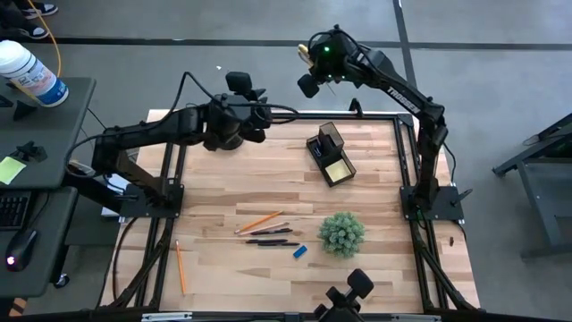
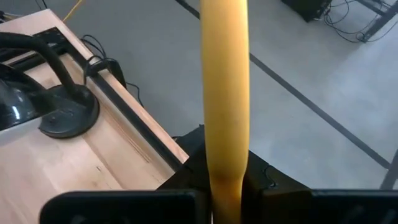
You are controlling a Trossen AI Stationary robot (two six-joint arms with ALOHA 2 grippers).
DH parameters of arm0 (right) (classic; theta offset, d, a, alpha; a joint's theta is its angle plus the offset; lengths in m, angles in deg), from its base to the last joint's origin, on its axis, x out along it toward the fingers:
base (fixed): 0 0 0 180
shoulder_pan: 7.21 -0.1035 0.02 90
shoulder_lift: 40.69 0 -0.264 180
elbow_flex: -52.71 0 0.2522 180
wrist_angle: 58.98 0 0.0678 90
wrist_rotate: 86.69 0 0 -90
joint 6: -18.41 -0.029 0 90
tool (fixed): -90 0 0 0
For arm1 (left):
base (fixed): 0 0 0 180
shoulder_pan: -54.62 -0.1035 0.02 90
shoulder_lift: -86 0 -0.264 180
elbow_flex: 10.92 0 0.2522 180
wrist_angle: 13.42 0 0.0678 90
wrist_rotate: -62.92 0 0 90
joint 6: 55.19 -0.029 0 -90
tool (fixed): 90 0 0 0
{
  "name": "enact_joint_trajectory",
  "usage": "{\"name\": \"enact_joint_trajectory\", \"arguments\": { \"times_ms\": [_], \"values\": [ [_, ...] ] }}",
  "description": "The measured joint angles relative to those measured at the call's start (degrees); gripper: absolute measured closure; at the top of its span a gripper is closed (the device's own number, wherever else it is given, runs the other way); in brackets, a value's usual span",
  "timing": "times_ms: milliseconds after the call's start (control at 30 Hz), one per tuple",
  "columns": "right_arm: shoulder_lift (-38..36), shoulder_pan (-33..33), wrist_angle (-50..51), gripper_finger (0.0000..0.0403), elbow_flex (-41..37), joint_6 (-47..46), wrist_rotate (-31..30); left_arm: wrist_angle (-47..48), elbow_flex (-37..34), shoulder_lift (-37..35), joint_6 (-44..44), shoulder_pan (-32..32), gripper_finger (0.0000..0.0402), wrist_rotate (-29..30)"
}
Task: Pick and place office supplies into organizer
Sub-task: Put the yellow scissors into the desk organizer
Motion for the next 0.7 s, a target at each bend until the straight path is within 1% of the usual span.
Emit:
{"name": "enact_joint_trajectory", "arguments": {
  "times_ms": [167, 267, 367, 467, 533, 600, 700],
  "values": [
    [0.0, -0.6, -1.2, 0.0376, 0.0, -1.1, -0.9, 2.8, 0.0, -0.5, 2.2, -0.1, 0.0307, -1.8],
    [-1.1, -1.4, -3.6, 0.0376, -3.6, -2.1, -1.5, 4.6, 0.0, -0.5, 2.5, 0.0, 0.0307, -2.0],
    [-5.2, -2.1, -7.7, 0.0376, -14.2, -3.7, -2.4, 7.3, 0.0, -0.5, 4.3, 0.0, 0.0307, -2.1],
    [-11.9, -2.9, -17.6, 0.0376, -28.2, -6.1, -2.3, 9.7, 0.0, -0.5, 6.9, 0.0, 0.0307, -2.5],
    [-17.0, -3.2, -26.3, 0.0376, -37.2, -8.0, -2.1, 10.5, 0.0, -0.7, 8.3, 0.0, 0.0307, -3.6],
    [-21.6, -3.4, -34.9, 0.0376, -45.5, -9.0, -2.7, 10.5, 0.0, -0.8, 9.6, 0.0, 0.0307, -6.8],
    [-26.7, -4.3, -47.2, 0.0376, -56.5, -8.5, -6.3, 10.2, 0.0, -0.8, 11.4, 0.0, 0.0307, -13.2]
  ]
}}
